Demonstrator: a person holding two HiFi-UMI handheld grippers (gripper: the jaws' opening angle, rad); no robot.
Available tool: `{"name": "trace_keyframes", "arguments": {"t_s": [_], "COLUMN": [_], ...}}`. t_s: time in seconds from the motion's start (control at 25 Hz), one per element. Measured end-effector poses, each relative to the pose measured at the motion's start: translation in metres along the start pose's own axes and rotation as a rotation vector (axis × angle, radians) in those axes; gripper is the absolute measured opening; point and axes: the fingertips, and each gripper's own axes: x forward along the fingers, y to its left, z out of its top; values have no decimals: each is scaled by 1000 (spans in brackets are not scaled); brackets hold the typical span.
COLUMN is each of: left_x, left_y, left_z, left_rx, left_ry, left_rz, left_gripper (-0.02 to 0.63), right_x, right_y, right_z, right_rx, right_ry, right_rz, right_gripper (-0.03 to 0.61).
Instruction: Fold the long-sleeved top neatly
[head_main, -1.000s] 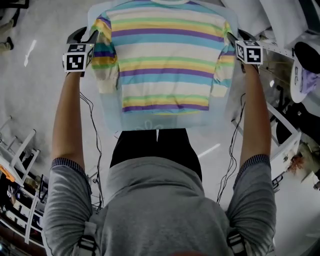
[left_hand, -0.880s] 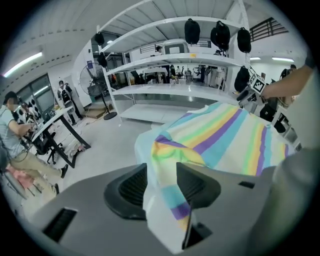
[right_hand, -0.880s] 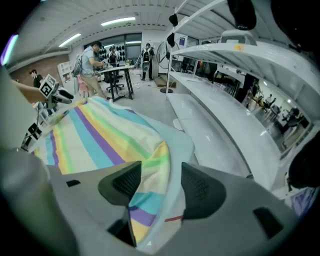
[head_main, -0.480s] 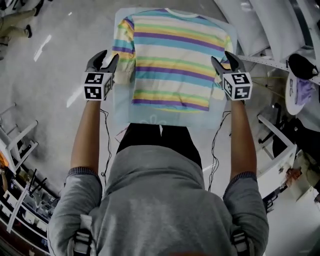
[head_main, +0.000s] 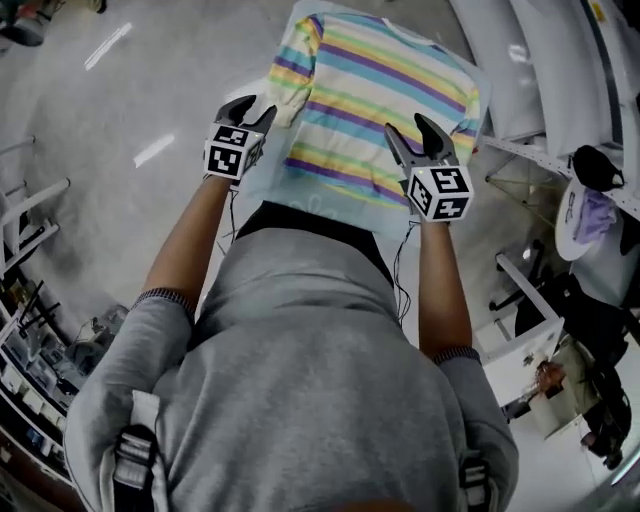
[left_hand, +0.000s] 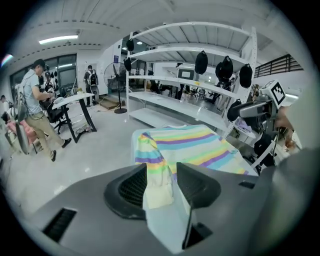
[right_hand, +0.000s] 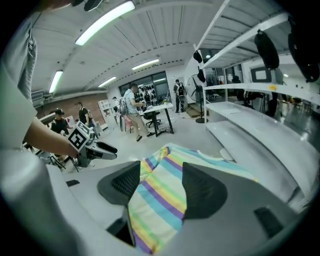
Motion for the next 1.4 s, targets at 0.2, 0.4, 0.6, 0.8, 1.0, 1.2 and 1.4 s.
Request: {"name": "trace_keyframes", "arguments": {"t_s": [0.2,0.4,0.6,0.8,1.0,1.2,1.4], "left_x": [-1,24,56,81,97,77,44], "left_y": [-2,12,21,25,31,60,119], "left_z": [-26,-68,-108,-134,-142,-120,-83], "left_rx": [-3,-68,-161,-186,-171,-140,-146], "left_ry": [53,125,197,248,249,200,120], "left_rz": [4,38,47,43,52,133,251], "left_gripper": [212,209,204,169,32,26,26], "right_x": [18,40,50,49,45,37,37], "right_y": [45,78,84,79,71,66,61], "right_z": [5,-1,-12,-31,-41,-36,-25], "right_rx": [3,-11,0,22,39,32,36], "right_ry": [18,60,92,129,150,140,119], "right_rz": [68,125,133,116,98,84,75], "right_gripper": [278,278,278,278,278,278,278]}}
